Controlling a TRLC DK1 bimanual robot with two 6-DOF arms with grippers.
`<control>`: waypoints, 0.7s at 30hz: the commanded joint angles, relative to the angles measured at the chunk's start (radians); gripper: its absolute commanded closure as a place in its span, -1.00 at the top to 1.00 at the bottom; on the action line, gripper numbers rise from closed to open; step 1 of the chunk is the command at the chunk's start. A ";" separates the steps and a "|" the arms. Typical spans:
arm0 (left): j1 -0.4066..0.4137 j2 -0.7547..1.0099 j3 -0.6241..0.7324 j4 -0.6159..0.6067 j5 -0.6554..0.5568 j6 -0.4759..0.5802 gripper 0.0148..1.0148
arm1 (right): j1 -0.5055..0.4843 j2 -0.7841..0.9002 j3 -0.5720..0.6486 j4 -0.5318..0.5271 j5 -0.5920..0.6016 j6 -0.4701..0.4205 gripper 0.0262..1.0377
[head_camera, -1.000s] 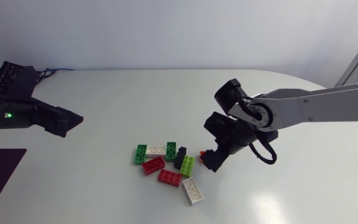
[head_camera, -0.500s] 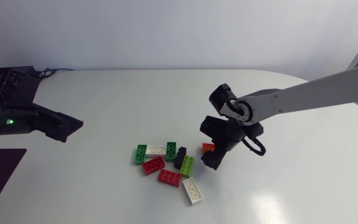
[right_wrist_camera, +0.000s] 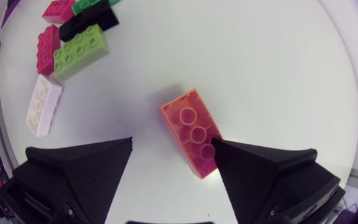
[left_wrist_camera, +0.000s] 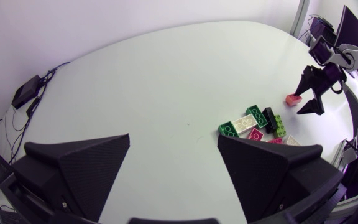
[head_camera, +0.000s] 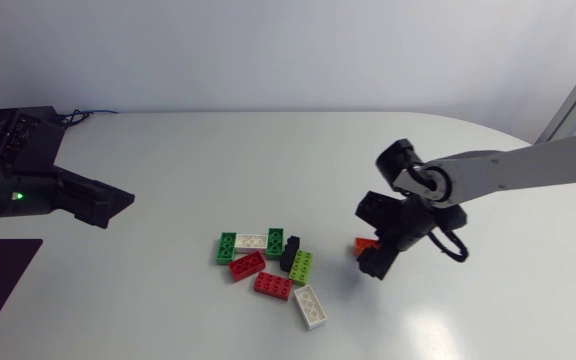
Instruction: Sort duplo bricks by size, large to the right and small to the left
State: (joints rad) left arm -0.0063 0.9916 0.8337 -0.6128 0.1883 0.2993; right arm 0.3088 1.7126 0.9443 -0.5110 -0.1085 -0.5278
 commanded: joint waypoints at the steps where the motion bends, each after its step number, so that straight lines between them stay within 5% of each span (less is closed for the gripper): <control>1: 0.002 -0.016 -0.036 0.007 0.016 0.023 0.94 | -0.082 -0.084 -0.055 -0.044 -0.010 -0.058 0.74; 7: -0.012 -0.028 -0.041 0.007 0.019 0.017 0.94 | -0.297 -0.232 -0.072 -0.172 -0.080 -0.143 0.87; 12: -0.032 -0.021 -0.045 0.021 0.019 0.000 0.94 | -0.349 -0.258 -0.076 -0.189 -0.126 -0.133 0.91; 15: -0.066 -0.008 -0.053 0.039 0.019 -0.014 0.94 | -0.277 -0.263 -0.128 -0.169 -0.123 -0.100 0.91; 21: -0.172 0.111 0.016 0.111 0.097 -0.071 0.94 | -0.054 -0.266 -0.041 -0.178 -0.143 0.052 0.91</control>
State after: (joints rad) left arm -0.1555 1.0462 0.8158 -0.5236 0.2516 0.2653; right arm 0.1947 1.4471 0.8776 -0.6785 -0.2401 -0.5343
